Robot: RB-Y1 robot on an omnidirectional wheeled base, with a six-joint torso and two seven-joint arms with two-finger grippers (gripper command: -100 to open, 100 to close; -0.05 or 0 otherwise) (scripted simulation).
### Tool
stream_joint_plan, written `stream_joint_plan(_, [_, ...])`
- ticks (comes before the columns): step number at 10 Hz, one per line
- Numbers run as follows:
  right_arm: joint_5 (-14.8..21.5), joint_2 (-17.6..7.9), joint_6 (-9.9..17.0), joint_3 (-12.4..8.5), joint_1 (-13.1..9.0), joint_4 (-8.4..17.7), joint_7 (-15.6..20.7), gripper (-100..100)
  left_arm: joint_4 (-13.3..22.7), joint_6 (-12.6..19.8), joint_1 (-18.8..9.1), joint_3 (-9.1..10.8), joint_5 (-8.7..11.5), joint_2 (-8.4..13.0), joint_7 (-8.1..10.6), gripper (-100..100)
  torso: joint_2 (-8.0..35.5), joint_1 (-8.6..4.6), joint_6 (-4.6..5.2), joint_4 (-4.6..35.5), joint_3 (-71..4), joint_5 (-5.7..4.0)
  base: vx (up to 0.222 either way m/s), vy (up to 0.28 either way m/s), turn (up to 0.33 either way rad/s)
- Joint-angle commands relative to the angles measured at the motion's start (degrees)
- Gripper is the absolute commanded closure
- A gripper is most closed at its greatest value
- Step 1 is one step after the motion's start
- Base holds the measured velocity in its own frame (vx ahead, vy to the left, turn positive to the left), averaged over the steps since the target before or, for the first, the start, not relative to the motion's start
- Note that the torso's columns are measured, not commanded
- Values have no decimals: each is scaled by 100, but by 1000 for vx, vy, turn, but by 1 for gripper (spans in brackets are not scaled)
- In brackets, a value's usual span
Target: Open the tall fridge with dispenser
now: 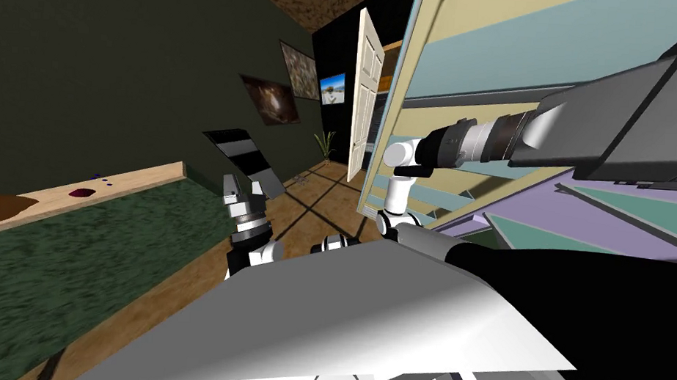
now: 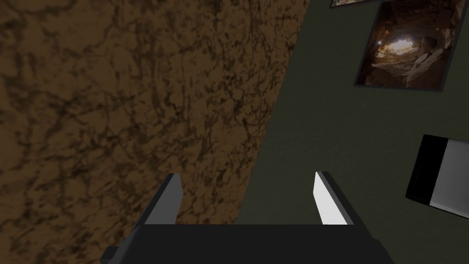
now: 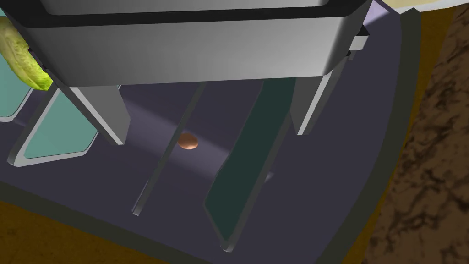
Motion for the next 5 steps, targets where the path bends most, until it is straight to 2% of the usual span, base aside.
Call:
stream_joint_plan(1, [423, 18, 46, -228, -19, 103, 191, -100, 0, 0, -1, -1, 0, 0, 0, 0, 1, 4, -6, -1, -1, 1, 173, 35, -246])
stream_joint_plan(2, [513, 18, 46, -228, -19, 103, 191, -100, 0, 0, 0, 0, 0, 0, 0, 0, -10, 4, 0, -3, -6, 1, 147, 27, -132])
stream_joint_plan(3, [725, 39, 74, -379, -38, 167, 309, -100, 0, 0, -1, -1, 0, 0, 0, 0, -2, -1, -6, -3, -4, 0, 156, -2, -257])
stream_joint_plan(4, [813, 39, 74, -379, -38, 167, 309, -100, 0, 0, 0, 0, 0, 0, 0, 0, -4, -13, 1, -2, -3, -4, 123, 6, -111])
stream_joint_plan(5, [1020, 67, 100, -528, -54, 221, 423, -100, 0, 0, -2, 0, 0, 0, 0, 0, 7, -6, -6, 0, 2, -3, 135, 31, -193])
